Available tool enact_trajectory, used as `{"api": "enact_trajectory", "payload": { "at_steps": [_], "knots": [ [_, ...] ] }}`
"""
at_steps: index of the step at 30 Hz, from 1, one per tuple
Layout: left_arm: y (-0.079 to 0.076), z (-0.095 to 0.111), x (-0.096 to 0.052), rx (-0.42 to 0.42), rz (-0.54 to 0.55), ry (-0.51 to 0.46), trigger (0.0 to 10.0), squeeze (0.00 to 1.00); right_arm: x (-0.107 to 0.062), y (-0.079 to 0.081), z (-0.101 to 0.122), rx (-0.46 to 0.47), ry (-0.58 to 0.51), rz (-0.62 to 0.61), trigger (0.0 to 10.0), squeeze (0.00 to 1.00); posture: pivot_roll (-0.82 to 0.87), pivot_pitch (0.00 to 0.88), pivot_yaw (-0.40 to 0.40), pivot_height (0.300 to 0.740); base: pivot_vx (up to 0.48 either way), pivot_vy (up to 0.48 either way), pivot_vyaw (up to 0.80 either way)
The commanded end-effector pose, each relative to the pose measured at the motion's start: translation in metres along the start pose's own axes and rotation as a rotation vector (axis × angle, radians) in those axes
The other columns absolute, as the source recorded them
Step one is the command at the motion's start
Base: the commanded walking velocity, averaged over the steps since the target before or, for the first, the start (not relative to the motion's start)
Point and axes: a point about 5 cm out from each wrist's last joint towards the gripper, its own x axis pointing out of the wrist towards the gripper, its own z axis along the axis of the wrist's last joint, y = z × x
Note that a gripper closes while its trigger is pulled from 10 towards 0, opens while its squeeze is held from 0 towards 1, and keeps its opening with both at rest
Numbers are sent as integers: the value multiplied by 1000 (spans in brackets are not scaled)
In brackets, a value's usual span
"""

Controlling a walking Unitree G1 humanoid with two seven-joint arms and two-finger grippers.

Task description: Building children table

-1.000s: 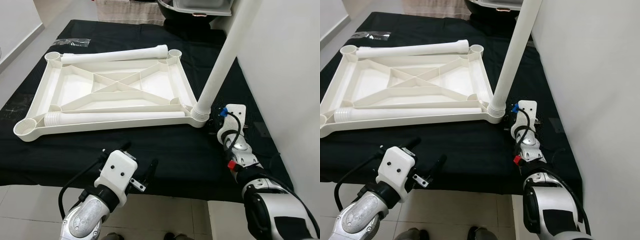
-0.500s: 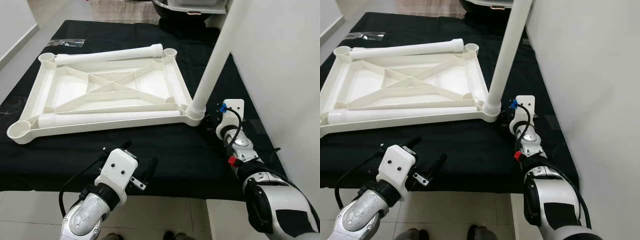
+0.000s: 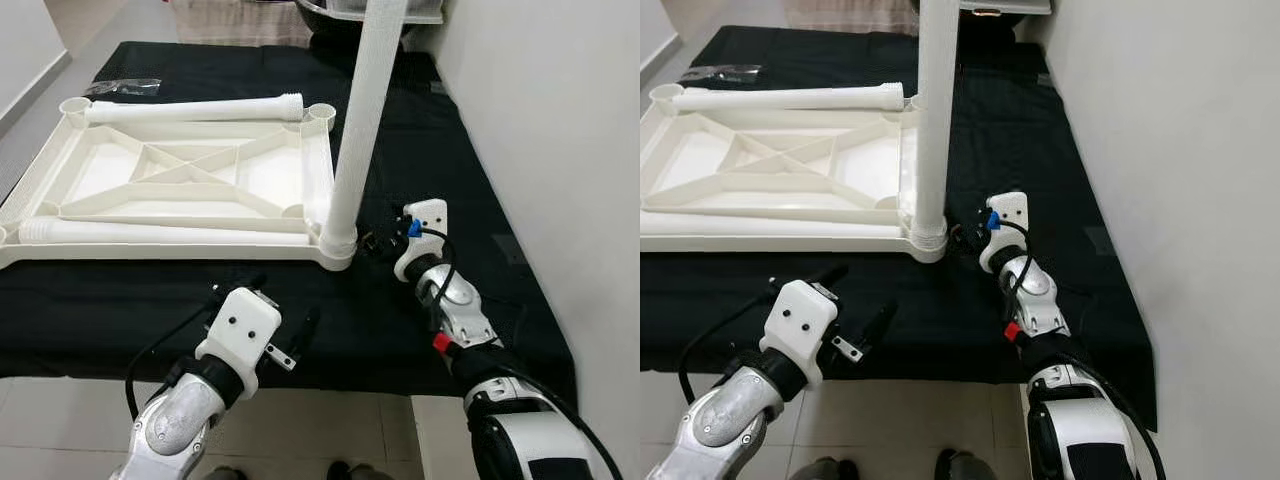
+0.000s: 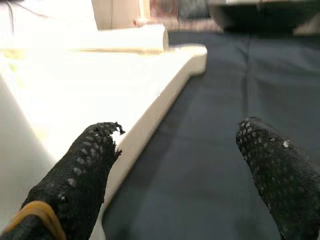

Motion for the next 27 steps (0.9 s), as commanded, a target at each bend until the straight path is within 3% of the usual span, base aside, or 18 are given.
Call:
{"api": "enact_trajectory", "payload": {
  "at_steps": [1, 3, 10, 14, 17, 19, 24, 27],
  "knots": [
    [-1, -5, -2, -12, -8, 16, 10000, 0, 0, 18, 1, 30, -12, 78, 10000, 0, 164, 165, -62, 740, 0, 0, 0],
    [-3, -6, -3, -12, -8, 21, 10000, 0, -2, 30, 0, 55, -8, 139, 10000, 0, 167, 164, -68, 740, 0, 0, 0],
    [-3, -7, -4, -15, -3, 24, 10000, 0, -5, 25, -5, 20, 15, 98, 10000, 0, 170, 161, -72, 740, 0, 0, 0],
    [-3, -7, -2, -16, -2, 23, 10000, 0, -8, -14, -11, -94, 122, -174, 10000, 0, 167, 158, -72, 740, 0, 0, 0],
    [-4, -8, -2, -16, -4, 22, 10000, 0, -10, -26, -11, -136, 143, -247, 10000, 0, 165, 160, -70, 740, 0, 0, 0],
    [-5, -7, -1, -17, -7, 20, 10000, 0, -18, -46, -11, -158, 183, -353, 10000, 0, 165, 160, -71, 740, 0, 0, 0],
    [-5, -9, -1, -6, -13, 22, 10000, 0, -31, -60, -11, -110, 172, -321, 10000, 0, 165, 158, -69, 740, 0, 0, 0],
    [-5, -10, -2, 3, -15, 25, 10000, 0, -50, -73, -16, -93, 211, -201, 10000, 0, 165, 153, -68, 740, 0, 0, 0]
  ]
}}
